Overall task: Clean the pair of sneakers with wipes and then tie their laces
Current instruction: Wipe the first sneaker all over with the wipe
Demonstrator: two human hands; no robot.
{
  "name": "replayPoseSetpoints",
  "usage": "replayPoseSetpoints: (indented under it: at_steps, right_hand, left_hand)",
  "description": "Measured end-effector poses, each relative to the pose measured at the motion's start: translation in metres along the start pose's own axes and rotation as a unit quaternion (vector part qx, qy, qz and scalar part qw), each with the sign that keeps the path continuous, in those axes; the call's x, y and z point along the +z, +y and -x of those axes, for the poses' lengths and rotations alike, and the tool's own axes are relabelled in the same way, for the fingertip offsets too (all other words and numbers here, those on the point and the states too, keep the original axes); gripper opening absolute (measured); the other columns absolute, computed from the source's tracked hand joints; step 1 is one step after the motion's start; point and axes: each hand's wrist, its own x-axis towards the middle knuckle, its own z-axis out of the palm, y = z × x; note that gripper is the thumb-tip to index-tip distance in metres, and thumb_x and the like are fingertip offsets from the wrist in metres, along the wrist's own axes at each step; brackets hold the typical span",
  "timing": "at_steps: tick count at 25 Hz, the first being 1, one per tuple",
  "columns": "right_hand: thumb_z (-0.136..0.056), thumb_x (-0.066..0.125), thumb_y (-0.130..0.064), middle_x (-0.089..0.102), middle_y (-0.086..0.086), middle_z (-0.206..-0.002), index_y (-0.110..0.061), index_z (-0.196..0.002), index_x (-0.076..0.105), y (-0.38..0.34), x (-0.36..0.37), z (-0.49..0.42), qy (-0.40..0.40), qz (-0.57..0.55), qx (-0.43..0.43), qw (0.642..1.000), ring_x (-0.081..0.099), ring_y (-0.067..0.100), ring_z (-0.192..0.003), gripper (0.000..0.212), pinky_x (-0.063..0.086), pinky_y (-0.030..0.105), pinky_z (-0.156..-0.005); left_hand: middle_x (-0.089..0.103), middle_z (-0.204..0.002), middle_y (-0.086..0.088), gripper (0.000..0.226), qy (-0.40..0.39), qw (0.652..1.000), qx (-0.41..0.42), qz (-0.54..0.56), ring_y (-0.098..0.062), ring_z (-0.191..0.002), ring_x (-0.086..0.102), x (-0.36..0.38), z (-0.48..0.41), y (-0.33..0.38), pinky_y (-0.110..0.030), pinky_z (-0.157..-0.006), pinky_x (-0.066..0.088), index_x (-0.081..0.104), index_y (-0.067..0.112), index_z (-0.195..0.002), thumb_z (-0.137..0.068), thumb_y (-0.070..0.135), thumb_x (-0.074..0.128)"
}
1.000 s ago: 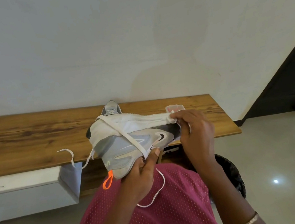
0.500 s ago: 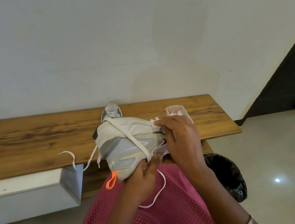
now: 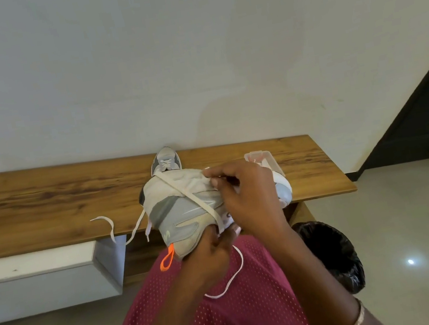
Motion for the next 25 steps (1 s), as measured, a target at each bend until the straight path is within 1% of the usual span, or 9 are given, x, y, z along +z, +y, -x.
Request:
replayPoseSetpoints:
  at_steps: [2,4,10,15,17,18,20,22,25]
  right_hand:
    - [-0.087,0.067,-0.002,0.076,-0.009,-0.097,-0.017,-0.098,0.079,-0.014,0.003,-0.001,-0.043,-0.071,-0.005,0.997,0.068,0.0,-0.091,0.022,0.054,0.02,-0.084]
    - [-0.086,0.066,0.002,0.076,-0.009,-0.093,-0.015,-0.093,0.079,-0.017,-0.001,-0.001,-0.084,-0.079,-0.036,0.993,0.068,0.0,-0.089,0.022,0.054,0.019,-0.082]
    - [-0.089,0.057,0.006,0.072,-0.008,-0.089,-0.016,-0.09,0.076,0.016,-0.035,-0.005,-0.095,0.114,-0.023,0.989,0.06,0.0,-0.079,0.029,0.044,0.008,-0.067]
    - [-0.089,0.054,0.006,0.07,-0.006,-0.093,-0.017,-0.094,0.073,0.006,-0.024,0.0,-0.14,0.129,-0.054,0.98,0.061,0.009,-0.087,0.031,0.052,0.031,-0.075]
    - [-0.087,0.056,0.007,0.071,-0.005,-0.094,-0.015,-0.094,0.074,-0.004,-0.016,0.006,-0.139,0.084,-0.08,0.983,0.062,0.009,-0.088,0.029,0.051,0.029,-0.077]
    - [-0.087,0.057,0.007,0.072,-0.005,-0.095,-0.014,-0.094,0.075,-0.006,-0.012,0.008,-0.132,0.07,-0.096,0.984,0.062,0.01,-0.09,0.029,0.051,0.028,-0.078]
    - [-0.088,0.059,0.005,0.072,-0.007,-0.095,-0.015,-0.096,0.076,-0.004,-0.01,0.012,-0.112,0.048,-0.116,0.986,0.063,0.01,-0.092,0.027,0.051,0.026,-0.08]
    - [-0.089,0.06,0.003,0.072,-0.008,-0.094,-0.018,-0.096,0.077,0.008,-0.017,0.012,-0.091,0.059,-0.109,0.988,0.063,0.009,-0.091,0.028,0.051,0.024,-0.079]
    - [-0.088,0.062,0.004,0.072,-0.011,-0.094,-0.021,-0.097,0.078,0.032,-0.034,0.013,-0.04,0.084,-0.054,0.994,0.063,0.004,-0.09,0.031,0.052,0.022,-0.081]
  left_hand:
    - [0.05,-0.048,0.013,0.039,0.018,1.0,0.009,-0.006,0.001,-0.053,0.048,0.002,0.0,-0.007,-0.029,-0.062,0.035,0.048,0.027,-0.06,-0.096,0.019,0.064]
    - [0.05,-0.049,0.019,0.039,0.028,0.999,0.018,-0.002,0.005,-0.057,0.05,0.002,-0.003,-0.011,-0.023,-0.067,0.036,0.047,0.03,-0.061,-0.095,0.023,0.065]
    - [0.043,-0.041,0.019,0.041,0.001,1.0,-0.015,0.013,0.004,-0.048,0.045,0.004,-0.005,-0.014,-0.012,-0.055,0.035,0.043,0.023,-0.061,-0.096,0.028,0.064]
    - [0.058,-0.067,0.026,0.018,-0.02,1.0,0.017,0.017,0.003,-0.073,0.054,0.009,-0.005,-0.019,-0.015,-0.074,0.044,0.07,0.016,-0.103,-0.096,0.031,0.064]
    - [0.063,-0.077,0.029,0.006,0.0,0.999,0.052,0.014,0.009,-0.084,0.057,0.006,-0.001,-0.015,-0.008,-0.082,0.043,0.062,0.026,-0.092,-0.095,0.021,0.065]
    - [0.06,-0.07,0.029,0.027,0.018,0.998,0.066,0.002,0.012,-0.078,0.055,0.004,0.002,-0.012,-0.005,-0.076,0.041,0.056,0.039,-0.095,-0.095,0.013,0.065]
    - [0.054,-0.069,0.024,0.024,0.027,0.997,0.067,-0.006,0.012,-0.073,0.053,0.002,0.002,-0.008,-0.002,-0.072,0.038,0.054,0.03,-0.092,-0.095,0.008,0.063]
    - [0.056,-0.08,0.028,0.015,0.021,0.999,0.049,0.003,0.014,-0.081,0.054,0.002,0.001,-0.008,-0.006,-0.078,0.041,0.059,0.03,-0.096,-0.096,0.015,0.063]
    - [0.037,-0.052,0.015,0.041,0.022,0.999,-0.018,0.028,0.002,-0.052,0.043,0.0,-0.002,-0.009,-0.031,-0.065,0.037,0.04,0.02,-0.063,-0.093,0.026,0.068]
